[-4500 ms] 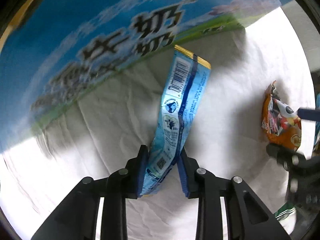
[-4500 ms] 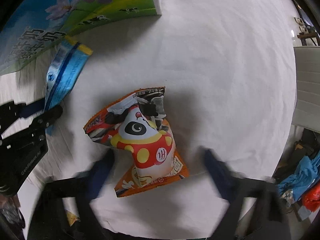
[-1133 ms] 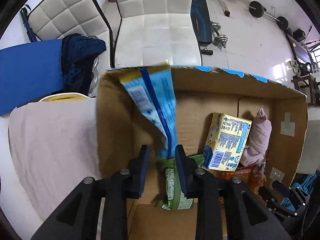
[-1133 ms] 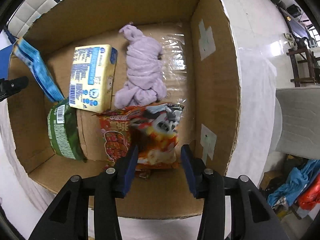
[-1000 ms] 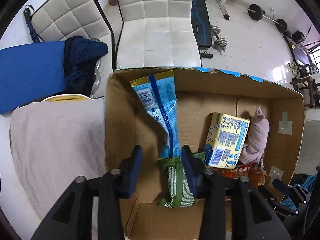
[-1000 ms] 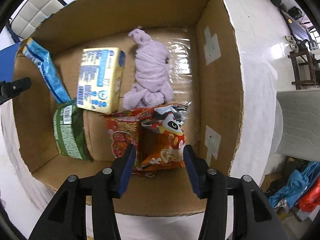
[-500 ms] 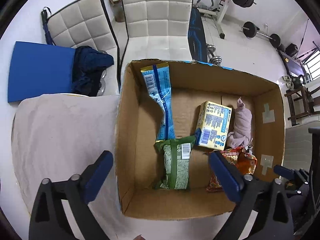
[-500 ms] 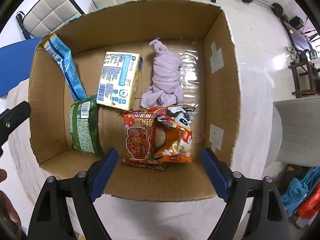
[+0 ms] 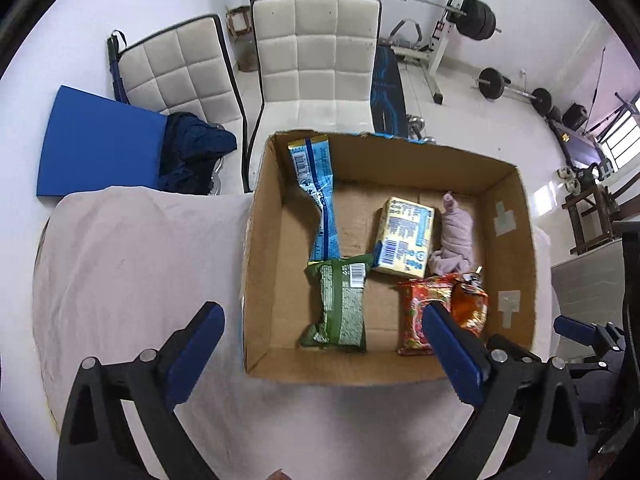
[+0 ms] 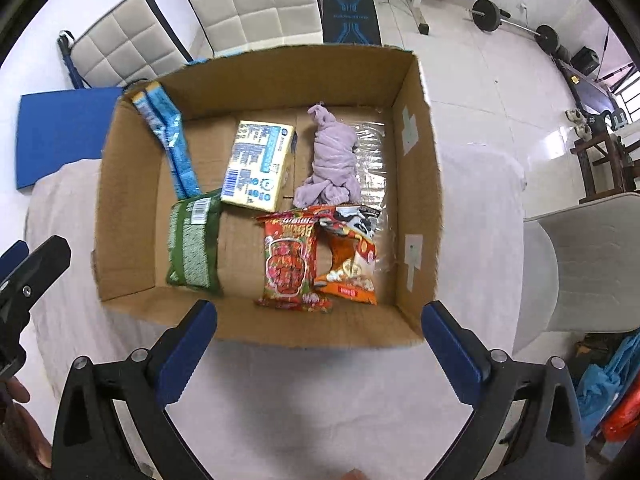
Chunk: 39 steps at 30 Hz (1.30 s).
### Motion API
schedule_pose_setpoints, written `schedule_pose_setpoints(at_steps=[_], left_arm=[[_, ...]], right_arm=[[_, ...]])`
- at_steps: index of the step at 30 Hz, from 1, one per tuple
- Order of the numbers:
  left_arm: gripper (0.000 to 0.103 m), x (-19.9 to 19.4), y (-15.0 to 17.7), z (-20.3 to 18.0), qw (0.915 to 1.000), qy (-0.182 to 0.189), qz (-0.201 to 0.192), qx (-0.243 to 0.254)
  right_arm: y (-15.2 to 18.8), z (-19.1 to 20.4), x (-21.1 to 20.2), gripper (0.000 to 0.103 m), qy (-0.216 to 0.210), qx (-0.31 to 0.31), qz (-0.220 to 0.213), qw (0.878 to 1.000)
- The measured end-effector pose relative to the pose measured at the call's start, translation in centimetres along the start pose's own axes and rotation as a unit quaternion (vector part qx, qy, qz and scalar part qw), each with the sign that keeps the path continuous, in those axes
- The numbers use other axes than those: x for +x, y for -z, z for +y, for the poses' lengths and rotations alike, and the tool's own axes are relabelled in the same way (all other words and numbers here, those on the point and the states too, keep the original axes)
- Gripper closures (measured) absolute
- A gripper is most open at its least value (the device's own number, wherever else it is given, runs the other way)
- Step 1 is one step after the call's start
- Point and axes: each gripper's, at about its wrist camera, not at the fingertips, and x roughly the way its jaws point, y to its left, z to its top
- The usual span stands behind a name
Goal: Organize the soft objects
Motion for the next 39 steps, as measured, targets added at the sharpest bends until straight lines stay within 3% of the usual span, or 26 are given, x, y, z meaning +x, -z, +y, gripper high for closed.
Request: schedule_pose_setpoints(at_steps=[8,20,39], left_arm=[[0.002,-8.7,4.2,-1.3,0.9973,0.001,-0.074,0.003],[0.002,-19.4,10.4,-0.4,0.9907,-0.017,-0.135,0.001],[0.002,-26.5,16.8,-1.3,0.9923,0.002,-0.124,0.004]], right_arm=[[5.8,-0.4,-8.2,0.000,-0.016,-0.007,-0.076,0.997],[15.2,-0.9,-19.2,0.000,-0.018,-0.013,-0.159,0.987],[25.0,-0.6,-28.8,0.000,-0.054,-0.028,-0.199,0.978]])
